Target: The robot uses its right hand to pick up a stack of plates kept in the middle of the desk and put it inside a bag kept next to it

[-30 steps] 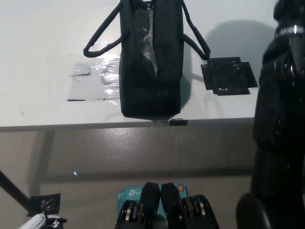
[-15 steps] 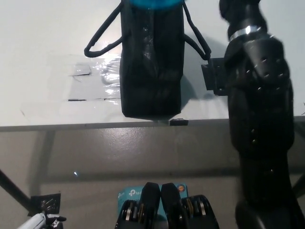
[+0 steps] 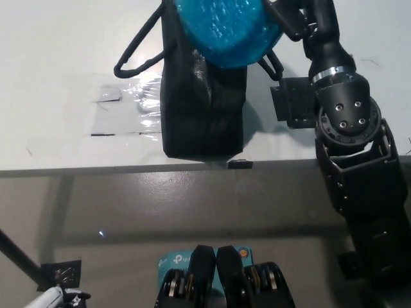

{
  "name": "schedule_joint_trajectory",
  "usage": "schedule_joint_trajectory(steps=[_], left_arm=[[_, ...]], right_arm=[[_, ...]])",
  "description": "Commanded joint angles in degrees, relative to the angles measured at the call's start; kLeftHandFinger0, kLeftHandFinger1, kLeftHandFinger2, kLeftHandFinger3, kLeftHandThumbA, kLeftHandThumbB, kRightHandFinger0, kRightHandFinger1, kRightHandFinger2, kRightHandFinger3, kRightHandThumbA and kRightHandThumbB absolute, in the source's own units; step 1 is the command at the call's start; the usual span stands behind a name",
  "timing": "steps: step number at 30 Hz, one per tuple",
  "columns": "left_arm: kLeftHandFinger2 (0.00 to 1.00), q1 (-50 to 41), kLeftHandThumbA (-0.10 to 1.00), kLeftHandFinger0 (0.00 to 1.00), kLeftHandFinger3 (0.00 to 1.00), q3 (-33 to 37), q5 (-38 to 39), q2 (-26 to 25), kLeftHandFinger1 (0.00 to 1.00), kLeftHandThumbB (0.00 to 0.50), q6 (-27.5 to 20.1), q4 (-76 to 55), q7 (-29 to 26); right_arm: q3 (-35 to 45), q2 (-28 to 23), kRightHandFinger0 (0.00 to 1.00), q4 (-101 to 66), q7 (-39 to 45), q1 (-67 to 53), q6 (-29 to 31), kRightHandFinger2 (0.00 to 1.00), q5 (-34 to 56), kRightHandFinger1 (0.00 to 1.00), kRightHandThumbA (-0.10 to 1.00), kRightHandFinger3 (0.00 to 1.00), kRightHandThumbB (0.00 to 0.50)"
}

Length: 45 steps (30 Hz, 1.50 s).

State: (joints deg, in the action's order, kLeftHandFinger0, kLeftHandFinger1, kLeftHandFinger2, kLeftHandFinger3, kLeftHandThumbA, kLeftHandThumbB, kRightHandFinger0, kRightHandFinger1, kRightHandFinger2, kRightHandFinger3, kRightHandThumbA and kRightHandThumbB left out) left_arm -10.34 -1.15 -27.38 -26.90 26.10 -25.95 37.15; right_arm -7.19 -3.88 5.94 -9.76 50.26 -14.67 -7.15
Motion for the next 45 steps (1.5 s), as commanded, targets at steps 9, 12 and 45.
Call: schedule_joint_trajectory(steps=[9, 12, 45], left_arm=[[0.83, 0.1, 0.21, 0.76, 0.93, -0.6, -1.1, -0.3, 0.75, 0.000, 0.8, -1.9, 1.0], [0.84, 0.2, 0.20, 0.75, 0.94, -1.0, -1.4, 0.0, 0.76, 0.000, 0.8, -2.1, 1.8], [0.82, 0.2, 0.24, 0.75, 0.94, 0.8, -2.5, 1.3, 0.74, 0.000, 0.8, -2.1, 1.5]], right_arm=[[-0.5, 4.8, 0.00, -2.5, -2.2, -1.3, 5.2, 0.00, -5.4, 0.00, -0.10, 0.00, 0.310], [-0.7, 6.8, 0.00, -2.0, -3.1, -2.9, 5.5, 0.00, -6.3, 0.00, -0.10, 0.00, 0.338], [-6.4, 7.6, 0.00, 15.7, -6.5, 10.1, 1.9, 0.22, -22.5, 0.00, -0.10, 0.07, 0.281]])
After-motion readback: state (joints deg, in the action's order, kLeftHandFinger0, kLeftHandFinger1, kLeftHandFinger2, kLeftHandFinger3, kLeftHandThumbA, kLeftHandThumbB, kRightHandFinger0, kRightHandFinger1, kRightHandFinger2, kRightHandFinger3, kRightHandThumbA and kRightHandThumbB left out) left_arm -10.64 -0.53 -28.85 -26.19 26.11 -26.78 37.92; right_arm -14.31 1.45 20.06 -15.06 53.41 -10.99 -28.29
